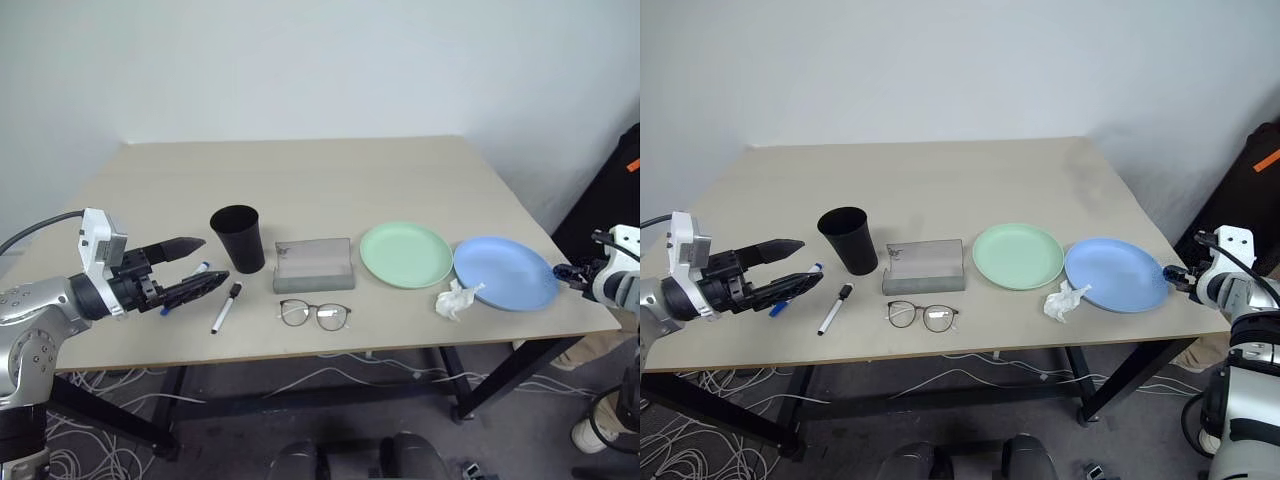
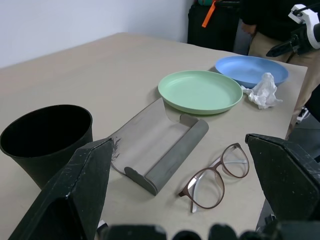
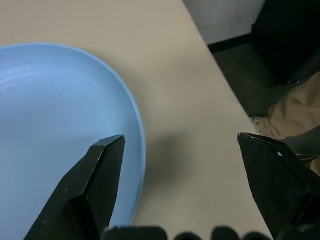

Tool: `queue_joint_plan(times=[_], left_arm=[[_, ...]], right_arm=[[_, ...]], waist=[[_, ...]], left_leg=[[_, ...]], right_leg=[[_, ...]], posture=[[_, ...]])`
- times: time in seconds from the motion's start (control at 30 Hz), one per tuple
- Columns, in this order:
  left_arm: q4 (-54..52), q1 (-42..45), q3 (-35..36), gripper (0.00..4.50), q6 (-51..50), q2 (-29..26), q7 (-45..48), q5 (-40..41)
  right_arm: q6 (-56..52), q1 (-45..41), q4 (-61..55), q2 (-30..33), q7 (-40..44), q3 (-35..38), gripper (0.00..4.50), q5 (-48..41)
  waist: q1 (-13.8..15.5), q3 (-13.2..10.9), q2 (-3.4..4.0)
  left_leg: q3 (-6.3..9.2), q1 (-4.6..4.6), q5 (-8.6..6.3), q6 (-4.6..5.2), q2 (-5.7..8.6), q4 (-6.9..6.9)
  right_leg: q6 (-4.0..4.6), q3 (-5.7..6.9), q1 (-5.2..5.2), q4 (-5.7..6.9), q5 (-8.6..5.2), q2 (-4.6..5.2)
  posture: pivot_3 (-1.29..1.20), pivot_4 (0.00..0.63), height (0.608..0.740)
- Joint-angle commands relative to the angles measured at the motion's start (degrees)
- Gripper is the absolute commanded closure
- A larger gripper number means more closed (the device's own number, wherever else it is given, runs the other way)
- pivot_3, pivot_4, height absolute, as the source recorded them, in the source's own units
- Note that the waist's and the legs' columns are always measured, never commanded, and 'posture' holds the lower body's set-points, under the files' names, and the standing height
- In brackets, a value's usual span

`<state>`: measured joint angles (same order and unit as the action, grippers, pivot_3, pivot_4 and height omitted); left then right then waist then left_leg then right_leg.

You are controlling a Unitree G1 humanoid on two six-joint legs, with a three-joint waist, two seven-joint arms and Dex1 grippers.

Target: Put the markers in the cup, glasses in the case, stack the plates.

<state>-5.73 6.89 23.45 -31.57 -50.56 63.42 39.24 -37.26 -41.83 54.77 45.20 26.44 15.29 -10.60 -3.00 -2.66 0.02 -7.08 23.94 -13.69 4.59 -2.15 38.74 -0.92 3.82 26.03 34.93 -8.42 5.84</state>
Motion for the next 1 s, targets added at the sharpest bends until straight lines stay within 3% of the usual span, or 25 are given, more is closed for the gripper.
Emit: queue_joint_plan(times=[0.03, 0.27, 0.3, 0.37, 0.67, 1.0], left_arm=[[-1.68, 0.15, 1.00, 0.00, 0.12, -0.29, -0.36, 0.63], [-1.87, -0.04, 1.50, 0.00, -0.04, -0.35, -0.58, 0.81], [-1.89, -0.07, 1.55, 0.00, -0.04, -0.36, -0.62, 0.84], [-1.93, -0.08, 1.59, 0.00, -0.05, -0.34, -0.72, 0.86], [-2.16, -0.28, 1.41, 0.00, 0.03, -0.11, -1.16, 0.80], [-2.43, -0.56, 1.46, 0.00, 0.04, 0.11, -1.54, 0.76]], right_arm=[[-0.71, -0.68, -1.26, -0.59, 0.39, 0.32, 0.81, -0.51], [-2.38, -0.62, -1.98, -2.17, 0.35, 0.67, 0.81, -1.04], [-2.53, -0.68, -2.02, -2.37, 0.17, 0.81, 0.97, -1.14], [-2.85, -0.86, -1.93, -2.69, -0.40, 1.31, 1.42, -1.43], [-3.97, -2.00, -0.59, -3.13, -2.94, 3.72, 4.46, -2.54], [-2.88, -8.88, 4.49, -3.00, -12.20, 14.18, 4.46, -9.15]], waist=[[0.00, 0.00, 0.00], [0.03, 0.00, 0.01], [0.02, -0.01, 0.00], [0.02, 0.00, 0.01], [0.02, -0.01, 0.01], [0.01, -0.02, 0.02]], left_leg=[[0.00, -0.08, 0.00, 0.00, -0.01, -0.02], [0.02, -0.31, -0.01, 0.00, -0.15, -0.04], [0.01, -0.31, -0.01, 0.00, -0.18, -0.04], [-0.03, -0.31, -0.01, 0.00, -0.21, -0.04], [-0.08, -0.31, -0.02, -0.02, -0.23, -0.11], [-0.16, -0.31, -0.02, -0.02, -0.28, -0.12]], right_leg=[[0.00, 0.00, -0.07, -0.01, 0.00, 0.00], [0.00, 0.02, -0.21, -0.04, 0.00, 0.01], [0.00, 0.03, -0.21, -0.05, 0.00, 0.01], [0.00, 0.04, -0.20, -0.06, 0.00, 0.01], [0.00, 0.04, -0.13, -0.06, 0.00, 0.01], [0.00, 0.05, -0.10, -0.11, 0.00, 0.03]], posture=[[0.00, 0.000, 0.737], [0.00, 0.000, 0.737], [0.00, 0.000, 0.737], [0.00, 0.000, 0.737], [0.00, 0.000, 0.737], [0.00, 0.000, 0.737]])
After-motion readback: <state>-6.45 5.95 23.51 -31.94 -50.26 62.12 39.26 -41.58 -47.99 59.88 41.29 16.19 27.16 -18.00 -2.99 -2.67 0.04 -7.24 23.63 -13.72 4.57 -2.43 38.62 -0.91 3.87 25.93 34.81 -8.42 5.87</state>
